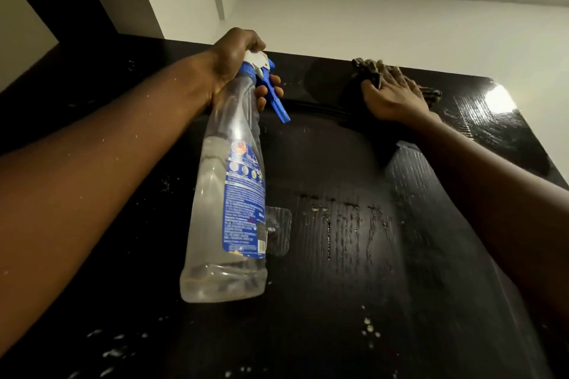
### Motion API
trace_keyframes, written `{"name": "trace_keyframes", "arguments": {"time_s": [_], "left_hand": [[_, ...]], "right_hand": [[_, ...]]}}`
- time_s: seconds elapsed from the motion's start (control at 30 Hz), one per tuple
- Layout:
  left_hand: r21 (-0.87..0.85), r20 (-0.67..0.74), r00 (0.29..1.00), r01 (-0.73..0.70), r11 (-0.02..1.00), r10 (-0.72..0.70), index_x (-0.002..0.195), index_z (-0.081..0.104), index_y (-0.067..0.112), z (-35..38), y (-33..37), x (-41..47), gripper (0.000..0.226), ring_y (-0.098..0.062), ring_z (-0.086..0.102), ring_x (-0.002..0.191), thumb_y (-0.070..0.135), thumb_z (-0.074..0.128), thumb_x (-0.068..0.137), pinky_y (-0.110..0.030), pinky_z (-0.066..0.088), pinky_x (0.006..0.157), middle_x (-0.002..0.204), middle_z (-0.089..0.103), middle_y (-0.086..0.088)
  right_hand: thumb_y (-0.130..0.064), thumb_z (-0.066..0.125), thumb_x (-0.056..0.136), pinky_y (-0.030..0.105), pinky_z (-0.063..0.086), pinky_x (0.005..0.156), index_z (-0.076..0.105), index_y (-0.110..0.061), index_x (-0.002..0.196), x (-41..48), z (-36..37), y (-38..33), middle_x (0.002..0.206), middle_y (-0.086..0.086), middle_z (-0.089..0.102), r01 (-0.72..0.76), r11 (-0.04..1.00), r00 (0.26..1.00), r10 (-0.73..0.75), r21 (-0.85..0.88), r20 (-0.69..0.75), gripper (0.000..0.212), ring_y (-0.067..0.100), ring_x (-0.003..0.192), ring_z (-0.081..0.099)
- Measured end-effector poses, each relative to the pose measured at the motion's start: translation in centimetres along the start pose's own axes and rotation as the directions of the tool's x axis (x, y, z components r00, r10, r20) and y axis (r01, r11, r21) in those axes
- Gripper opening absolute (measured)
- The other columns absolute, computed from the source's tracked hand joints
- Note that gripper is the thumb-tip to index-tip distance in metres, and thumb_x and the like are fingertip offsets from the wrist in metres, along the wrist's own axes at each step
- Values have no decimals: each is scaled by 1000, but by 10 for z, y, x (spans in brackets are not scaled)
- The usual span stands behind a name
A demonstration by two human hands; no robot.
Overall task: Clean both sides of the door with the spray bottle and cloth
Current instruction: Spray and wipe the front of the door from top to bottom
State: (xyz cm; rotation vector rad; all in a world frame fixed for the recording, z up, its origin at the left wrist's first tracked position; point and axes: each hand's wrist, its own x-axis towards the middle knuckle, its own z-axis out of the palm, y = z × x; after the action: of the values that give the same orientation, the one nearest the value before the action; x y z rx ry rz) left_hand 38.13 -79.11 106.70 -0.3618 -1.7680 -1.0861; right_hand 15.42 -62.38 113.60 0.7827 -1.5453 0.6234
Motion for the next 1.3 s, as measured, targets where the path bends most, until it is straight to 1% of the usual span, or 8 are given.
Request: {"name": "trace_keyframes", "arguments": {"time_s": [0.07, 0.17, 0.4, 0.5, 0.6, 0.8, 1.03, 1.3], "left_hand": [[22, 4, 1000, 20, 1000, -20, 92, 55, 3, -8, 0, 0, 39, -18, 56, 74, 34, 32, 97, -17, 46, 42, 82, 62, -12], [69, -37, 998, 51, 996, -48, 90, 55, 1, -23, 0, -2, 39, -17, 54, 68, 34, 33, 97, -17, 46, 42, 80, 61, -13], [44, -112, 994, 9, 999, -4, 95, 56, 0, -54, -5, -7, 41, -16, 63, 46, 36, 35, 97, -18, 48, 44, 85, 63, -13], [28, -113, 994, 16, 999, -13, 95, 57, 3, -58, -11, -12, 39, -17, 65, 56, 35, 35, 97, -18, 49, 44, 87, 65, -12], [18, -118, 993, 15, 1000, -13, 93, 56, 6, -59, -12, -19, 37, -19, 64, 74, 35, 35, 97, -18, 49, 44, 86, 64, -10], [33, -119, 992, 38, 999, -34, 91, 58, 4, -72, -15, -23, 41, -18, 60, 70, 38, 35, 97, -18, 48, 44, 83, 66, -12], [37, -102, 994, 45, 998, -41, 88, 60, 5, -82, -21, -31, 43, -21, 58, 71, 41, 38, 95, -21, 46, 43, 83, 67, -14], [35, -104, 994, 39, 999, -35, 88, 61, 3, -100, -19, -39, 46, -16, 63, 54, 40, 35, 96, -17, 48, 44, 84, 68, -13]], "right_hand": [[-52, 19, 101, 47, -5, 125, 5, -31, 162, 12, 2, -16, 169, -6, -5, -39, 999, 999, 39, 6, -9, 66, 19, 156, -8], [-54, 19, 102, 51, -6, 125, 4, -30, 162, 35, 9, -57, 170, -3, -6, -12, 1000, 1000, 12, -12, 14, 66, 22, 156, -8], [-50, 21, 106, 40, -6, 126, 2, -31, 162, 19, 29, -126, 169, -7, -5, 334, 942, 940, -329, -45, 92, 61, 15, 155, -8], [-49, 22, 106, 39, -6, 126, 2, -33, 161, -13, 25, -99, 168, -10, -4, 441, 897, 891, -432, -38, 138, 60, 13, 155, -8], [-55, 17, 96, 41, -4, 126, 2, -31, 161, -19, 15, -66, 169, -9, -3, 339, 940, 936, -332, -46, 118, 71, 14, 155, -6], [-51, 19, 104, 51, -6, 124, 3, -28, 162, 34, 10, -83, 170, -2, -6, -26, 999, 999, 27, -27, 43, 65, 22, 156, -8], [-48, 21, 108, 39, -4, 126, 5, -33, 161, -3, 40, -151, 169, -8, 0, 419, 907, 906, -416, -29, 71, 57, 14, 155, -4], [-53, 15, 101, 43, -3, 126, 4, -29, 162, 0, 24, -91, 169, -7, -1, 99, 995, 995, -99, -18, 24, 66, 15, 156, -4]]}}
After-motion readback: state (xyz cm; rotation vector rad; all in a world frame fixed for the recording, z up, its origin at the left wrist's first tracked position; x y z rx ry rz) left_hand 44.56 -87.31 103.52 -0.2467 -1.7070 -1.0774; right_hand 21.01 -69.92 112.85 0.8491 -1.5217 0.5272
